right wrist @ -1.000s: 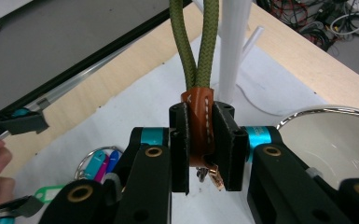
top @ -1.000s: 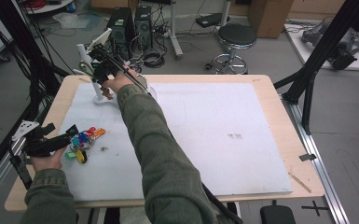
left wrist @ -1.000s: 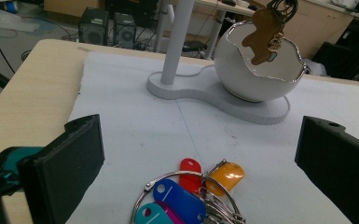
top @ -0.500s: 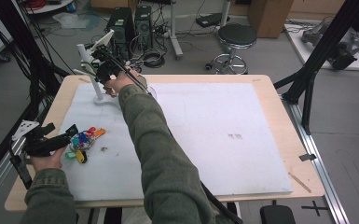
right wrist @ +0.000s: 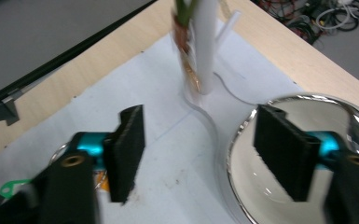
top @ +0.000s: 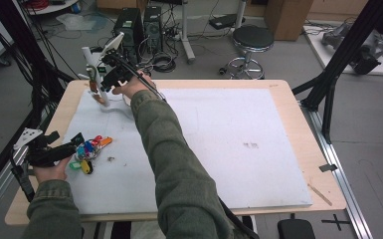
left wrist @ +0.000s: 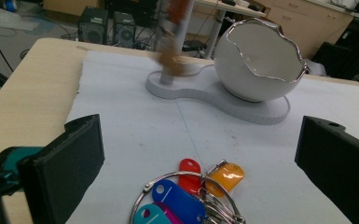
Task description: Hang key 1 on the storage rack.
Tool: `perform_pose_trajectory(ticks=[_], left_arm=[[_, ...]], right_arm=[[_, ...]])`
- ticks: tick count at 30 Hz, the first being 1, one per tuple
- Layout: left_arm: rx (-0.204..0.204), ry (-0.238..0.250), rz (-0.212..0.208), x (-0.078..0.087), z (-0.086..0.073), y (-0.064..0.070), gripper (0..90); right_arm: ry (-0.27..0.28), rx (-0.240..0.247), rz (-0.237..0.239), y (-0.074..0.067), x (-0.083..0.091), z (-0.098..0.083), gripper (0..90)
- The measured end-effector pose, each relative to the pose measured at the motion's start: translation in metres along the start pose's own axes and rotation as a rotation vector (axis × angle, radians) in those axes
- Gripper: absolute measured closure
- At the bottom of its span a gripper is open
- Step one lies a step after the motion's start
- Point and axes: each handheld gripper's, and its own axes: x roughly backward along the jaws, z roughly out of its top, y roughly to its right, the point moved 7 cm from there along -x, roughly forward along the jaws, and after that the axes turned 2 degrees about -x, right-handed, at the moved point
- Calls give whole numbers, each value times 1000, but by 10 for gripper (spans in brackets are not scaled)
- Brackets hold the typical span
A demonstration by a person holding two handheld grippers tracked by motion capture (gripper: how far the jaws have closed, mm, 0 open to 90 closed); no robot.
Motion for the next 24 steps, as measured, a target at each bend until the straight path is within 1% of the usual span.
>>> perform_pose_trajectory(ticks=[1,2,4,6,7,8,14,15,17,18,20,24], left_arm=[[0,0,0,0,0,0,17],[1,1,1,0,0,0,17],[1,0,0,0,0,0,17],[2,0,0,0,0,0,17],[2,0,-1,0,0,0,17],[3,0,0,-1,0,0,17],[4,-2,-1,-1,0,1,17],[3,-2,-1,-2,0,1,17],[4,-7,-2,-3,-1,1,17],[3,-10,-2,-3,-1,1,17],[-1,-13,-3,-3,-2,2,17],[-5,-16,-1,-3,-2,2,17]], right_arm=[[0,-14,-11,3,2,-1,246],[5,-17,-19,6,3,-2,214],[6,-36,-27,11,6,-5,180],[10,-42,-40,15,9,-7,132],[15,-55,-46,17,10,-8,114],[11,-68,-45,19,11,-10,114],[4,-81,-59,31,20,-21,101],[7,-85,-59,32,21,-23,87],[8,-86,-33,34,24,-27,6],[7,-86,-29,35,25,-29,6],[8,-78,-37,38,29,-33,5],[28,-91,-55,48,39,-41,5]])
